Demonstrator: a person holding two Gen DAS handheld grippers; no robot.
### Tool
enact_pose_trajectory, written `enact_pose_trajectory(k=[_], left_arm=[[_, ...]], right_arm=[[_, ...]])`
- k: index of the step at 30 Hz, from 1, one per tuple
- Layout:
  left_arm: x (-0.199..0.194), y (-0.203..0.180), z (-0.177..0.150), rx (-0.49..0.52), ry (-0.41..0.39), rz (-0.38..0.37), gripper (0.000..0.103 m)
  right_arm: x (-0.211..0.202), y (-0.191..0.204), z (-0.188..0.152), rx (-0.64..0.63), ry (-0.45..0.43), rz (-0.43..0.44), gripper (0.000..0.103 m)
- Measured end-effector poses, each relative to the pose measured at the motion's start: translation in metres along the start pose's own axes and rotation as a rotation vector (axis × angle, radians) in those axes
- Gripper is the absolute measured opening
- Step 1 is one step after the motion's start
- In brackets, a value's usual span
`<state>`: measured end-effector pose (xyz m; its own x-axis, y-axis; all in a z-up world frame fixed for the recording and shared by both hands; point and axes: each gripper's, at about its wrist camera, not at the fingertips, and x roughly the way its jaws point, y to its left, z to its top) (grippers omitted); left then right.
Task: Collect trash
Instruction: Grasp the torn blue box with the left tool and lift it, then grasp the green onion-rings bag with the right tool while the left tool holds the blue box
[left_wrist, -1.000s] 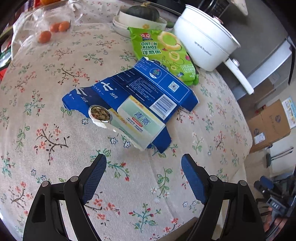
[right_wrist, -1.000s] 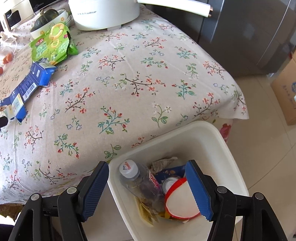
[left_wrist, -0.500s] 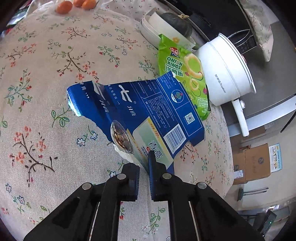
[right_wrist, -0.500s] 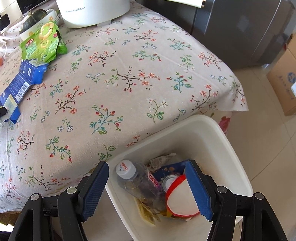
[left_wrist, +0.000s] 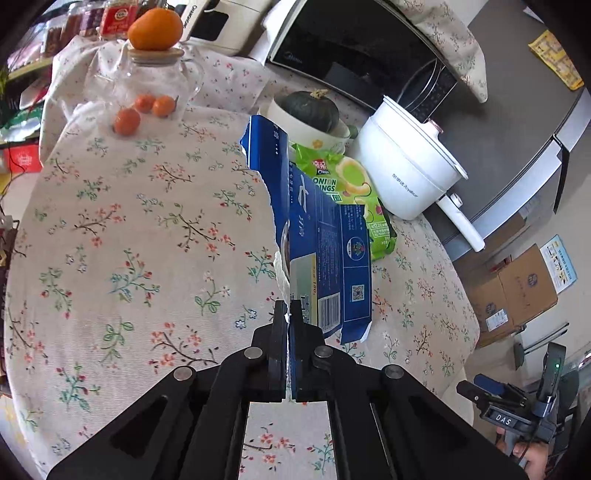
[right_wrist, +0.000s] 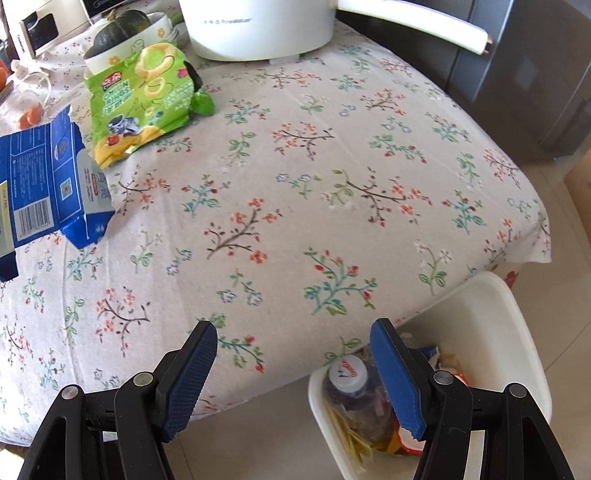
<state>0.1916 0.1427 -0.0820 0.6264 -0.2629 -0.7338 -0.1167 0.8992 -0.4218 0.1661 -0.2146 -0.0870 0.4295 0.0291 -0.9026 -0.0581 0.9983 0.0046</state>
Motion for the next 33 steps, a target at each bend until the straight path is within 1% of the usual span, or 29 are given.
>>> enact_pose_trajectory(k=[2,7,14,20,27,30,33], left_arm=[[-0.014,0.008,0.002,0.018,-0.015,0.011,0.0],[-0.041,0.022,0.012,0.109,-0.06,0.058,0.0],[-0.065,0.045,0.026,0.083,-0.101,0.027,0.0],[-0.073,0.058,0.035,0.029,-0.118,0.002,0.0],[-0.071,0.061,0.041,0.018,-0.122,0.001,0.0],[-0.072,0.063,0.043,0.015,-0.124,0.012,0.0],[-0.071,0.068,0.045,0.002,-0.122,0.027,0.0]], right_arm=[[0.002,0.013,0.003,-0.007,-0.012,0.01,0.072],[0.015,0.043,0.011,-0.011,-0.022,0.044,0.072],[0.038,0.071,0.033,-0.018,-0.048,0.027,0.072],[0.061,0.091,0.059,0.026,-0.068,0.048,0.072],[0.077,0.116,0.098,0.046,-0.135,0.068,0.072],[0.08,0.134,0.113,0.012,-0.164,0.054,0.073],[0.089,0.161,0.128,-0.083,-0.169,0.058,0.073]])
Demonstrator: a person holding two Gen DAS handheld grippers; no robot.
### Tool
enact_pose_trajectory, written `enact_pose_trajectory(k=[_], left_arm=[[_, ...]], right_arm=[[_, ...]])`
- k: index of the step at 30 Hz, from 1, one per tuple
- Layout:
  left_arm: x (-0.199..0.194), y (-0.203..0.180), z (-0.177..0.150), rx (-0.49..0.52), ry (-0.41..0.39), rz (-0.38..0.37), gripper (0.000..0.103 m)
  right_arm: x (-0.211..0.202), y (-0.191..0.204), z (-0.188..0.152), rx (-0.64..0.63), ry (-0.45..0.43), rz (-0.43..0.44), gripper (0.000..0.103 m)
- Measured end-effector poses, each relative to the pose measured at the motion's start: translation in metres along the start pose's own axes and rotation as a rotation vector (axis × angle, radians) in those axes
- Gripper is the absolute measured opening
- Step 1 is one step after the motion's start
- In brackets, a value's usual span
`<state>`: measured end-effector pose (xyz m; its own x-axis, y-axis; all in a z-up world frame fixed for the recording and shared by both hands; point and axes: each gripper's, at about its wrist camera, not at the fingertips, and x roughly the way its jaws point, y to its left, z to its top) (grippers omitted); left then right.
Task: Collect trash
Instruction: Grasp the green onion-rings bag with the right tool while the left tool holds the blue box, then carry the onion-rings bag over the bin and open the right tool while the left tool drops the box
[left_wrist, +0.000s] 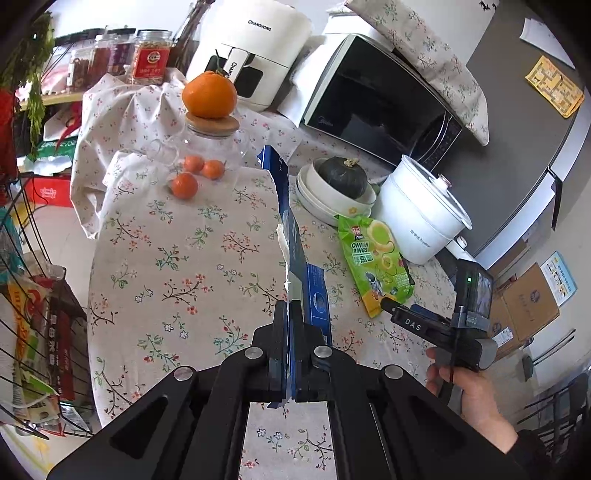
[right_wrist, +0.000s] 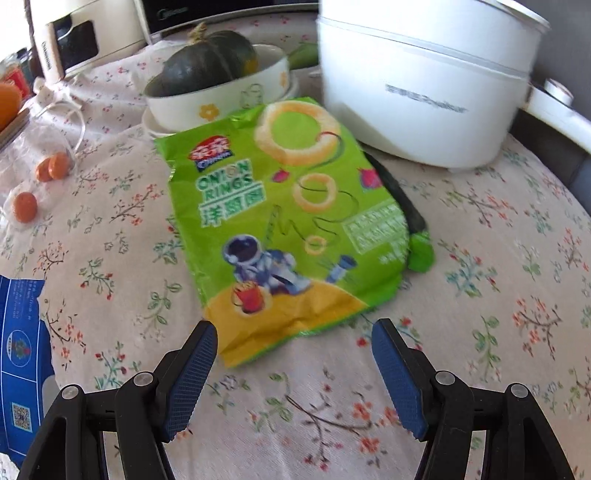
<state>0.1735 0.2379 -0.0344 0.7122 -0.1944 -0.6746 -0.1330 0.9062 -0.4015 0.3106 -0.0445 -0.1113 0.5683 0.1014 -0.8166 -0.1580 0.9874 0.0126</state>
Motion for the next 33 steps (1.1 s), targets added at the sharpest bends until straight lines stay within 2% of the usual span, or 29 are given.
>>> enact_pose_trajectory(k=[5,12,13,15,17,18,19,26,33], left_arm=[[0.004,0.013,-0.001,-0.033,0.019,0.018,0.0],[0.009,0.023,0.0,-0.079,0.035,0.011,0.0],[0.01,0.022,0.0,-0.081,0.037,0.008,0.0],[0.011,0.019,0.0,-0.077,0.038,0.007,0.0],[0.011,0.014,-0.001,-0.065,0.038,0.008,0.0],[0.011,0.011,-0.001,-0.058,0.037,0.011,0.0],[0.011,0.009,-0.001,-0.051,0.036,0.01,0.0],[0.001,-0.003,-0.004,-0.023,0.024,-0.019,0.0],[-0.01,-0.021,-0.007,-0.012,0.021,-0.074,0.0]], right_arm=[[0.038,0.026,0.012,-0.11,0.048,-0.047,0.073],[0.053,0.02,0.019,-0.044,0.05,-0.045,0.07],[0.053,0.02,0.02,-0.05,0.053,-0.04,0.066],[0.051,0.022,0.021,-0.079,0.056,-0.034,0.05],[0.046,0.025,0.019,-0.11,0.064,-0.038,0.022],[0.045,0.024,0.018,-0.116,0.07,-0.047,0.014],[0.043,0.022,0.017,-0.111,0.076,-0.055,0.011],[0.009,-0.018,-0.001,-0.006,0.076,-0.066,0.004],[-0.06,-0.069,-0.026,0.023,0.014,-0.033,0.003]])
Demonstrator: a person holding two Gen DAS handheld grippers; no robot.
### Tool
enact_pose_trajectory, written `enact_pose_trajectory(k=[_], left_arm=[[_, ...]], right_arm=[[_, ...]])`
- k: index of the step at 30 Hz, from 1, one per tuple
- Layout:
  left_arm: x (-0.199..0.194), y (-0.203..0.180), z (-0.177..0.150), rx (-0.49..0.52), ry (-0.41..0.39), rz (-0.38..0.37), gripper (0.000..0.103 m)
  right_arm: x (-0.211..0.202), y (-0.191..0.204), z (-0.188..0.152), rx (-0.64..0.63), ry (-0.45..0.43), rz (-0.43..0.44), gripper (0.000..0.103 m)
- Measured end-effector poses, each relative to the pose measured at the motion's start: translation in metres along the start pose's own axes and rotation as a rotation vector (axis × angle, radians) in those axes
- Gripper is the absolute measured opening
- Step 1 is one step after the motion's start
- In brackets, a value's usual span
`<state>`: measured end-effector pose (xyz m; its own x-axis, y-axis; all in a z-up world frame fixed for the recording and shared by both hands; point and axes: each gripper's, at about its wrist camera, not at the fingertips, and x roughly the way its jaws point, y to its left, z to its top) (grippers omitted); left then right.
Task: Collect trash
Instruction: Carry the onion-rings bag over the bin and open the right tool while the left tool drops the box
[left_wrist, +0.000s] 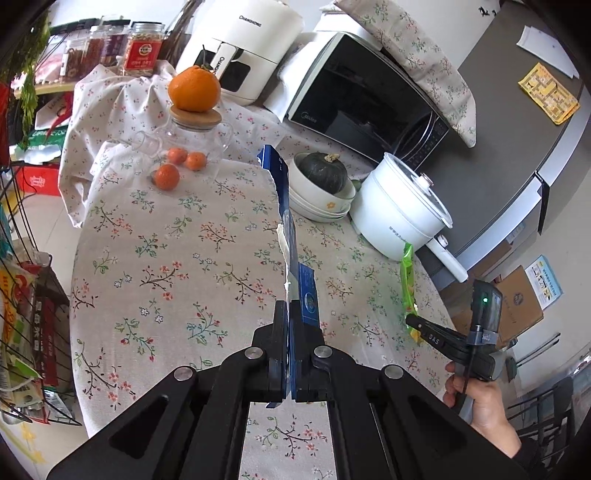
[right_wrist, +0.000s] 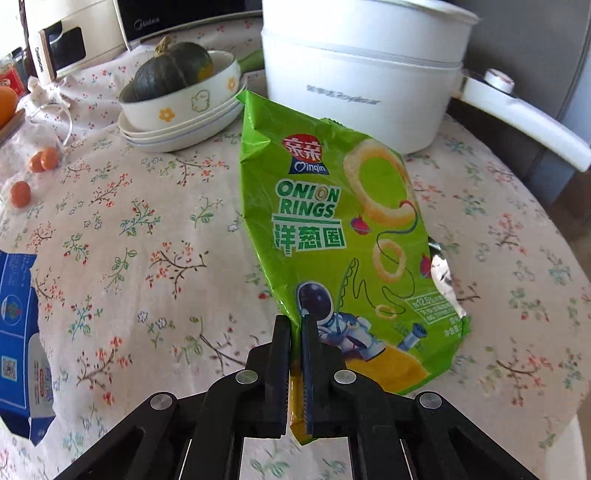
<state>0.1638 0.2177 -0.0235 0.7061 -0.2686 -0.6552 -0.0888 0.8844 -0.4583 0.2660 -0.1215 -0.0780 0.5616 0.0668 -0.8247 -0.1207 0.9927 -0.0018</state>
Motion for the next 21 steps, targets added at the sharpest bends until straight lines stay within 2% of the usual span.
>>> enact_pose_trajectory(k=[11,21], left_arm=[[-0.012,-0.061,-0.018,0.112,0.02,-0.094,0.0],[-0.007,-0.145,-0.047,0.24,0.073,-0.201,0.0]], right_arm=[[-0.102,-0.079,-0.05,0.035,-0.047,0.056,0.002],[-0.158,-0.142,-0.093,0.157,-0.096,0.112,0.002]])
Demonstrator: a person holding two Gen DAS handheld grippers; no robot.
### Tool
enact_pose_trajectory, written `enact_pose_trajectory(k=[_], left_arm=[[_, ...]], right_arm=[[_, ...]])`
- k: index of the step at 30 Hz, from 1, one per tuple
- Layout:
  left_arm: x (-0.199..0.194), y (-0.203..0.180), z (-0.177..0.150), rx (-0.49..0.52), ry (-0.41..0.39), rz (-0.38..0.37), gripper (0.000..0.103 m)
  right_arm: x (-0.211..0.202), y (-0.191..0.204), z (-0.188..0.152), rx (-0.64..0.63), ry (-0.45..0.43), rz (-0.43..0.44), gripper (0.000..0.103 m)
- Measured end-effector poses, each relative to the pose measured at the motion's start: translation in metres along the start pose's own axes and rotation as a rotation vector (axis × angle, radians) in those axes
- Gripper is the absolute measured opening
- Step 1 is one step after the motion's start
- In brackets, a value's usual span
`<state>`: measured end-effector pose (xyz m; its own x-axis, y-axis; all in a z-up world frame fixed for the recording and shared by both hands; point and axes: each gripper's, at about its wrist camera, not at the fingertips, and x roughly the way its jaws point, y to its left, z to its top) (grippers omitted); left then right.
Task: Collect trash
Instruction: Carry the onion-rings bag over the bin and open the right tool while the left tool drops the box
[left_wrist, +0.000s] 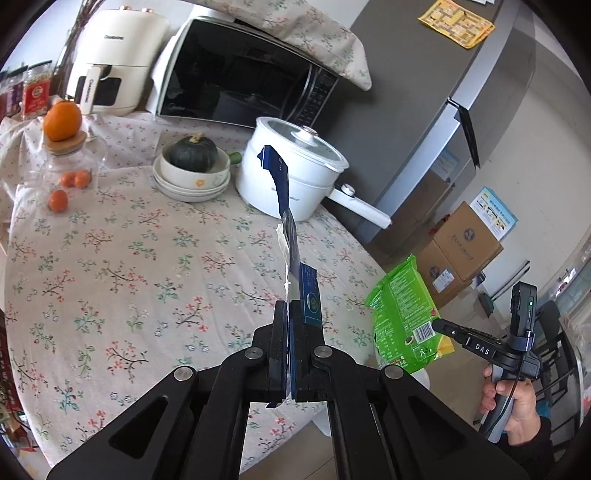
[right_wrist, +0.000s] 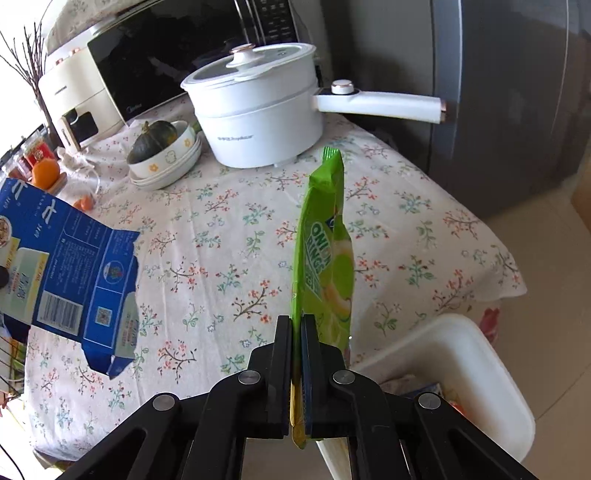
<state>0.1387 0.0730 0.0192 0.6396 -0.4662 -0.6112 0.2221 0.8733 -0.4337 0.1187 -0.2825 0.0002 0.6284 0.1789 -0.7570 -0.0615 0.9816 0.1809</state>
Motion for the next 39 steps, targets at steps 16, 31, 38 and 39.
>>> enact_pose_trajectory(k=[16,31,38,39], left_arm=[[0.074,-0.133,-0.035,0.165,0.163,-0.193,0.0],[0.156,-0.203,-0.095,0.352,0.289,-0.152,0.0],[0.189,-0.207,-0.113,0.41,0.309,-0.127,0.0],[0.192,-0.207,-0.115,0.414,0.313,-0.127,0.0]], right_arm=[[-0.054,-0.105,-0.033,0.177,-0.019,-0.03,0.002],[-0.018,-0.157,-0.074,0.292,0.176,-0.058,0.033],[-0.029,-0.165,-0.075,0.315,0.145,-0.078,0.05],[-0.029,-0.165,-0.075,0.313,0.145,-0.083,0.05]])
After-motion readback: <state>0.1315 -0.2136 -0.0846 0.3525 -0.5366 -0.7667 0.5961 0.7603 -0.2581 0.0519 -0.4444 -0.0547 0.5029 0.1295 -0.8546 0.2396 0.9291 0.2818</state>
